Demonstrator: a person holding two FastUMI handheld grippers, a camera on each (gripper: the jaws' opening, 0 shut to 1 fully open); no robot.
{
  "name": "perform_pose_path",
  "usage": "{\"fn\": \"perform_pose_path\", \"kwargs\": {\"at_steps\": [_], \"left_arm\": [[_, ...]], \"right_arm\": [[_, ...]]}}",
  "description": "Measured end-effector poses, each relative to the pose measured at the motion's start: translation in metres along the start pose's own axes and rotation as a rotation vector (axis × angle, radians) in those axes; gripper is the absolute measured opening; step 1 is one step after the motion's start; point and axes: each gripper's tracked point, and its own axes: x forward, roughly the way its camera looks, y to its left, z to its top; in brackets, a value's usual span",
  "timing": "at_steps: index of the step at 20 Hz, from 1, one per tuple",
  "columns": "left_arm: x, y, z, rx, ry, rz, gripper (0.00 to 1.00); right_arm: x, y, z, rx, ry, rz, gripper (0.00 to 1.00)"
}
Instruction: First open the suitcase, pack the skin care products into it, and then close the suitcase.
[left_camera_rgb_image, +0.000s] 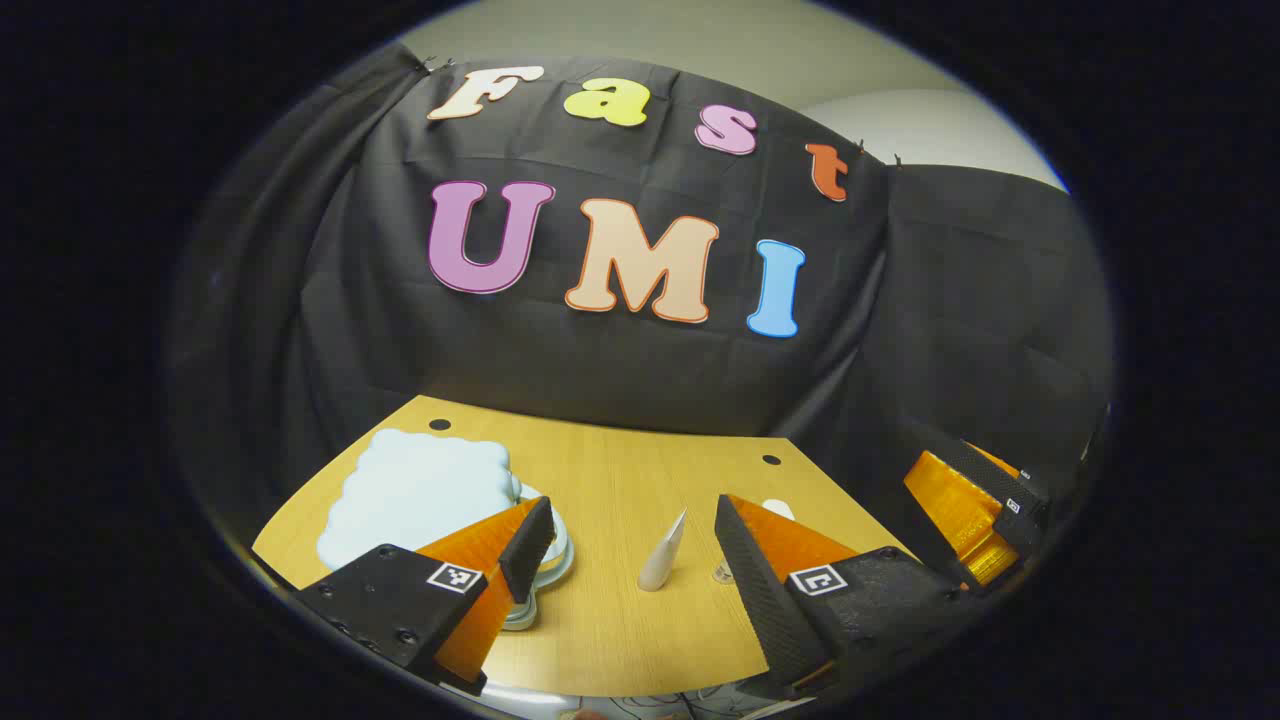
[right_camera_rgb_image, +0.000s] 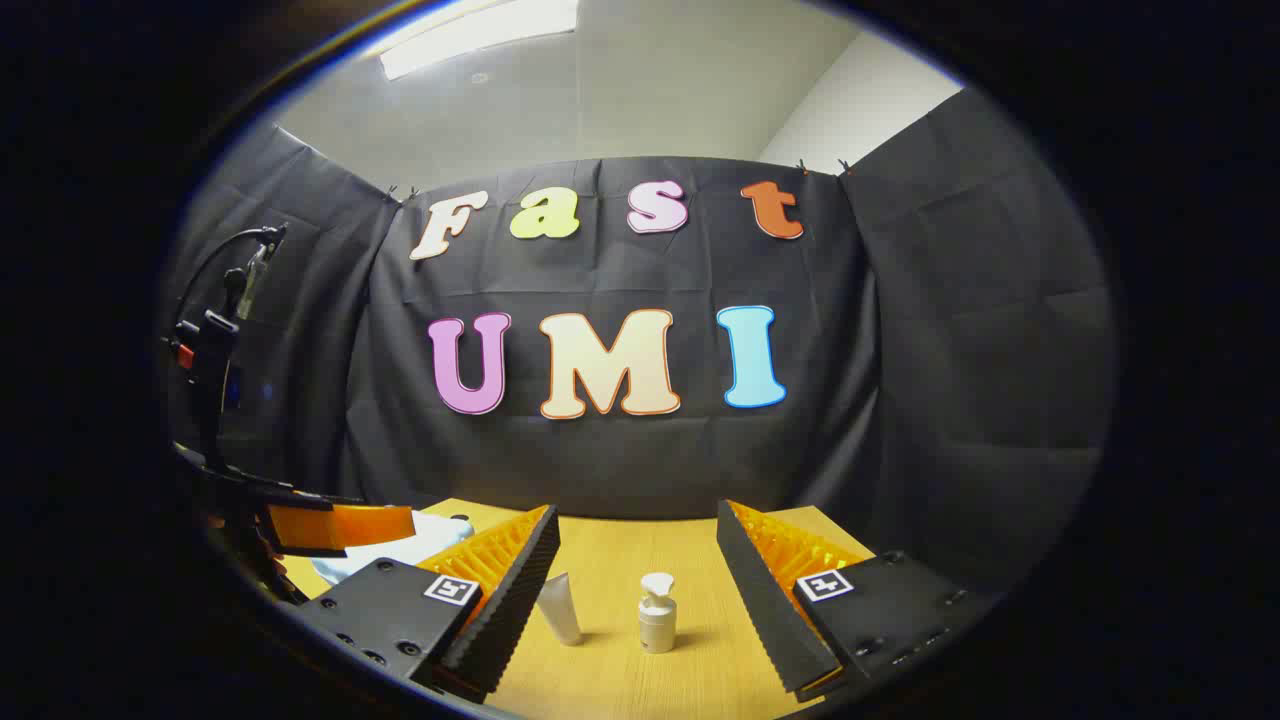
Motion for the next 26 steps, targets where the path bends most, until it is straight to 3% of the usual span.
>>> {"fn": "perform_pose_path", "kwargs": {"at_steps": [15, 21, 26], "left_arm": [[0.005, 0.022, 0.001, -0.004, 0.004, 0.088, 0.95], [0.038, 0.045, 0.000, -0.057, 0.074, 0.103, 0.95], [0.079, 0.066, -0.016, -0.055, 0.212, 0.105, 0.95]], "right_arm": [[0.017, -0.013, -0.016, 0.056, 0.041, 0.021, 0.99], [0.030, -0.001, -0.026, 0.040, 0.066, 0.062, 0.99], [0.032, -0.002, -0.035, 0.030, 0.088, 0.069, 0.99]]}}
